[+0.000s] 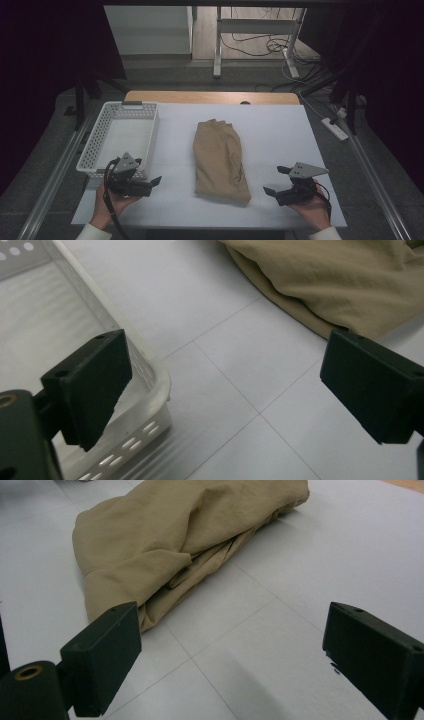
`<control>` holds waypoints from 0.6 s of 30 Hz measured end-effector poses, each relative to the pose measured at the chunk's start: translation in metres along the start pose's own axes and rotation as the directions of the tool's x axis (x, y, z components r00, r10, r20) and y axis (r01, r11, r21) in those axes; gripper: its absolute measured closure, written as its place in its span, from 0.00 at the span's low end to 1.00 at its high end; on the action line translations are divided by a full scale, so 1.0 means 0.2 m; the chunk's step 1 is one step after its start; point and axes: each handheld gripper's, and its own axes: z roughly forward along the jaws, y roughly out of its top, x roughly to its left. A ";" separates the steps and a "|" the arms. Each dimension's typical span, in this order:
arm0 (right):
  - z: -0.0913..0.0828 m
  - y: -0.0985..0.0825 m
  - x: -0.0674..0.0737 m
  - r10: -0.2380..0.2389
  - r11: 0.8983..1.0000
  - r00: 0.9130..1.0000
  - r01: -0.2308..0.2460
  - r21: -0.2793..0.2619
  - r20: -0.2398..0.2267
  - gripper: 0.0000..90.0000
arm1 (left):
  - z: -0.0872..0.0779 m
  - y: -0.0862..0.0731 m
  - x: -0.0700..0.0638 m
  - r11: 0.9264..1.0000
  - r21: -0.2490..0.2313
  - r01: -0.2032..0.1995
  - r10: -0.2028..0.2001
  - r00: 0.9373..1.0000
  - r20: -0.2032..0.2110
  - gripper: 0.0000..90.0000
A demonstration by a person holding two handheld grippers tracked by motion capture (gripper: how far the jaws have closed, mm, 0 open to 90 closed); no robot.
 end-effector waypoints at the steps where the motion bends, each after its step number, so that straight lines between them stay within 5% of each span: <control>1: 0.00 0.00 0.00 -0.001 1.000 1.000 0.001 0.003 0.000 0.09 | 0.00 0.00 0.00 1.000 0.001 0.000 0.000 1.000 0.000 0.08; 18: 0.00 0.00 0.01 -0.013 1.000 1.000 0.013 0.028 -0.018 0.10 | 0.01 0.00 0.00 1.000 0.004 -0.003 0.003 1.000 0.001 0.08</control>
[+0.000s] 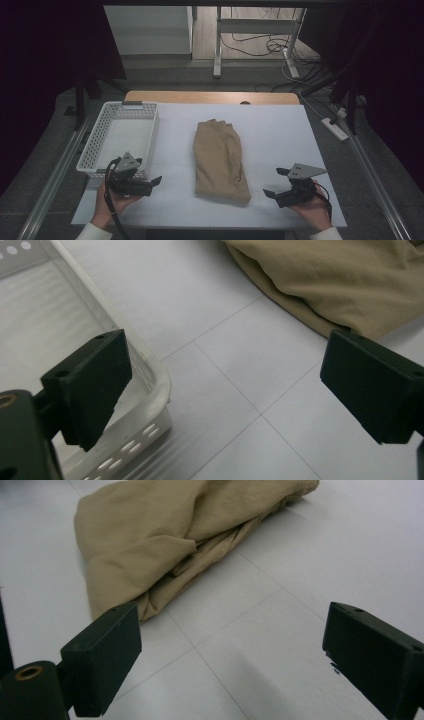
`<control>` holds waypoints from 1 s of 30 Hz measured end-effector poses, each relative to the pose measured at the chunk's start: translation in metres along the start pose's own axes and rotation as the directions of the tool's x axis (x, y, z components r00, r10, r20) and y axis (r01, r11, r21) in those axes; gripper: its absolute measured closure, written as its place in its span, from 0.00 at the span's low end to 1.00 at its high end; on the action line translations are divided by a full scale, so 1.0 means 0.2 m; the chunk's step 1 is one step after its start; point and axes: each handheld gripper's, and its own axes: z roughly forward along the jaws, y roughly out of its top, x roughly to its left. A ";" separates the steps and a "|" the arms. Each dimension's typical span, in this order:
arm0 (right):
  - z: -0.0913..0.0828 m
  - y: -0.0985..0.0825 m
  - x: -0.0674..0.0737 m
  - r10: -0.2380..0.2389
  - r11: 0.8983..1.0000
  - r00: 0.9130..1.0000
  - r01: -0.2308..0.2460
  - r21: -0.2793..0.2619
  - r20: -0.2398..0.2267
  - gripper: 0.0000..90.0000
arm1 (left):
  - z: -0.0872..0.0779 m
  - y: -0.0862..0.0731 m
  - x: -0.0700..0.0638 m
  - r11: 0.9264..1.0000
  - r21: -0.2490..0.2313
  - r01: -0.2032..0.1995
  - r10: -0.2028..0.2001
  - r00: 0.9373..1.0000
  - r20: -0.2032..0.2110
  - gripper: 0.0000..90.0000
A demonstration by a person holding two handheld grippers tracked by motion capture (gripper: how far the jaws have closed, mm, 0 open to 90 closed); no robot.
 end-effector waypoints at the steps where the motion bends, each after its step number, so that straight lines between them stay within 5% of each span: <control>1: 0.00 0.00 0.00 0.000 1.000 1.000 0.000 0.000 0.000 0.10 | 0.00 0.00 0.00 1.000 0.001 0.000 0.000 1.000 0.001 0.08; 30: -0.01 0.00 0.00 0.003 1.000 1.000 -0.003 -0.017 0.004 0.13 | 0.00 0.00 0.01 1.000 -0.002 -0.001 0.001 1.000 0.005 0.08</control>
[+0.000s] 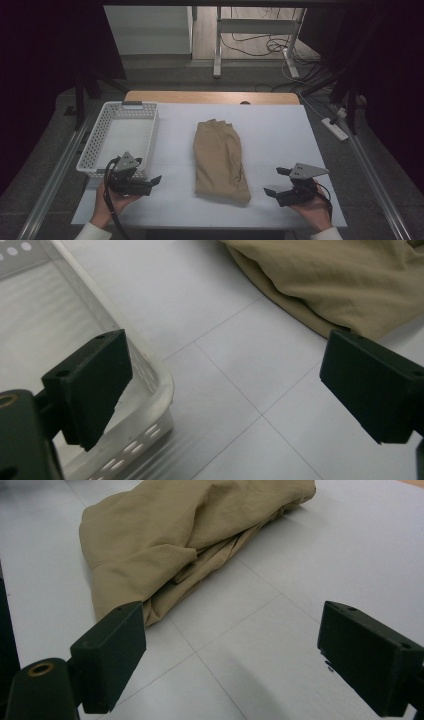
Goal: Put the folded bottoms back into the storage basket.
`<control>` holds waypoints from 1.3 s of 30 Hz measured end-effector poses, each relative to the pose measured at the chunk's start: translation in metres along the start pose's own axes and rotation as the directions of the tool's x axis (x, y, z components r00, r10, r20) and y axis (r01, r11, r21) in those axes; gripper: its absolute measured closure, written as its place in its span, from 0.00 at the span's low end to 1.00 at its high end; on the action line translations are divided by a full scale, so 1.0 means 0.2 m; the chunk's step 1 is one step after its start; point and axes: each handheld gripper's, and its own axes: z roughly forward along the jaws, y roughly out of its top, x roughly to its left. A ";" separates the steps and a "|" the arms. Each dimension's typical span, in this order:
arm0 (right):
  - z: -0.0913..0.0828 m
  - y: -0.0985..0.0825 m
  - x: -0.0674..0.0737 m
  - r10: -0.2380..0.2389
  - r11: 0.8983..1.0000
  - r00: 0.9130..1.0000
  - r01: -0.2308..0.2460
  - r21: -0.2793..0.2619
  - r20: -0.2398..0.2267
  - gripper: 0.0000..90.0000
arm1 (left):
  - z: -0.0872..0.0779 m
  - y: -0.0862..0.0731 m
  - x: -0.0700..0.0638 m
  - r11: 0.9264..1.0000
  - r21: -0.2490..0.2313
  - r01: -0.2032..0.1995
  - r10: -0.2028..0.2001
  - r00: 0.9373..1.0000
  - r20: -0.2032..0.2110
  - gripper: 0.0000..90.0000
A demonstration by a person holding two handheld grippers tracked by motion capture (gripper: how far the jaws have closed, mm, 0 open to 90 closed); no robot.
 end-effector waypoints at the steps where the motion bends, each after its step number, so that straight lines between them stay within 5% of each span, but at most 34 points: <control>1: 0.00 0.00 0.00 0.000 1.000 1.000 0.000 0.000 0.000 0.13 | 0.00 0.00 0.00 1.000 0.000 0.000 0.000 1.000 0.000 0.08; 26: 0.00 0.09 0.07 -0.040 0.999 0.999 0.039 -0.031 -0.025 0.14 | 0.01 0.01 0.00 1.000 0.000 0.000 0.000 1.000 0.004 0.08; 39: 0.07 0.13 0.11 -0.072 0.997 0.996 0.071 -0.019 -0.060 0.14 | 0.02 0.01 0.00 1.000 -0.002 0.000 0.000 1.000 0.004 0.09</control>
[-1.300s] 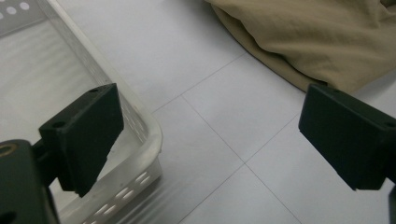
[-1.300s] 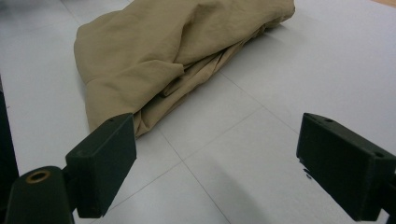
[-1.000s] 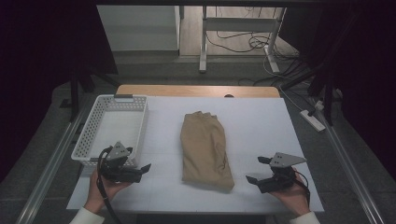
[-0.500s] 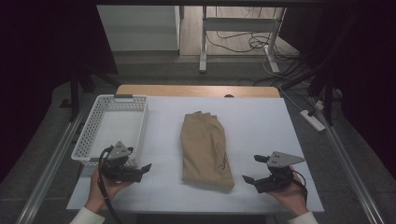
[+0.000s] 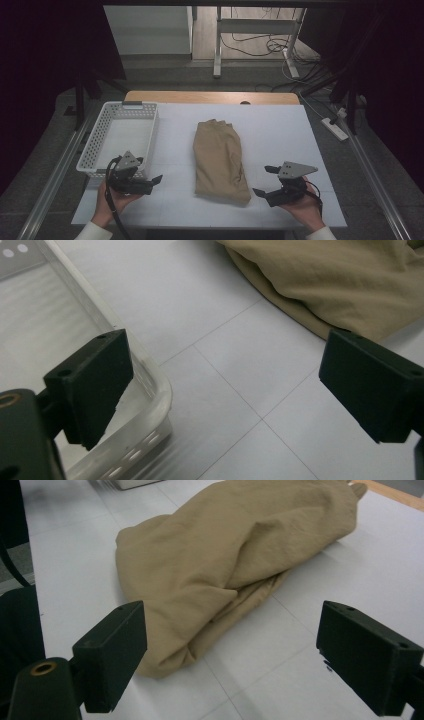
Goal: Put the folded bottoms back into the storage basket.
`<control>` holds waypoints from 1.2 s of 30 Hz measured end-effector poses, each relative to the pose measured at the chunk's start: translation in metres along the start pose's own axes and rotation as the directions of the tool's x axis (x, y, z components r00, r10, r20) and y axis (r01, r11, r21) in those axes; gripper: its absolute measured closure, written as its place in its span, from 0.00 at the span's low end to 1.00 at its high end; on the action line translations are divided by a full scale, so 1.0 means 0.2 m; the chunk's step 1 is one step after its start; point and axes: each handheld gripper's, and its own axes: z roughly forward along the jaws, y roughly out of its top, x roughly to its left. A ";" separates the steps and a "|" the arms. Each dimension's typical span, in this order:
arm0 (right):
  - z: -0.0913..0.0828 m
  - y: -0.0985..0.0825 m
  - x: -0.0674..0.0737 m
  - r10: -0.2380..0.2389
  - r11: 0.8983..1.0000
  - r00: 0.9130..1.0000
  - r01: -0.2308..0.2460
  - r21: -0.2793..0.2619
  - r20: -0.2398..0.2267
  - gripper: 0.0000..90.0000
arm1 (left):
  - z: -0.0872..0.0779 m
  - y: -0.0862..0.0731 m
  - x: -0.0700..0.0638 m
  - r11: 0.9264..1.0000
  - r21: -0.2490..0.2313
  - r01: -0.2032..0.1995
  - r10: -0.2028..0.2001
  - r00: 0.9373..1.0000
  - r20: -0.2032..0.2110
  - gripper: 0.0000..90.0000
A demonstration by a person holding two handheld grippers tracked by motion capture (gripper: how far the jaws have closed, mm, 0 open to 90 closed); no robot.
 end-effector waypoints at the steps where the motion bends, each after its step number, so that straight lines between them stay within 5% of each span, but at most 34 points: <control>1: 0.01 0.00 0.01 0.000 1.000 1.000 0.000 0.000 -0.005 0.14 | 0.00 0.00 0.00 1.000 0.000 -0.001 0.001 1.000 0.000 0.09; 23: 0.15 0.08 0.10 -0.049 0.999 0.995 0.050 0.011 -0.085 0.15 | 0.00 0.00 -0.01 1.000 0.006 -0.010 0.010 1.000 0.001 0.10; 36: 0.28 0.13 0.16 -0.068 0.997 0.985 0.075 0.036 -0.159 0.15 | 0.00 0.00 -0.01 1.000 0.004 -0.011 0.011 1.000 -0.001 0.10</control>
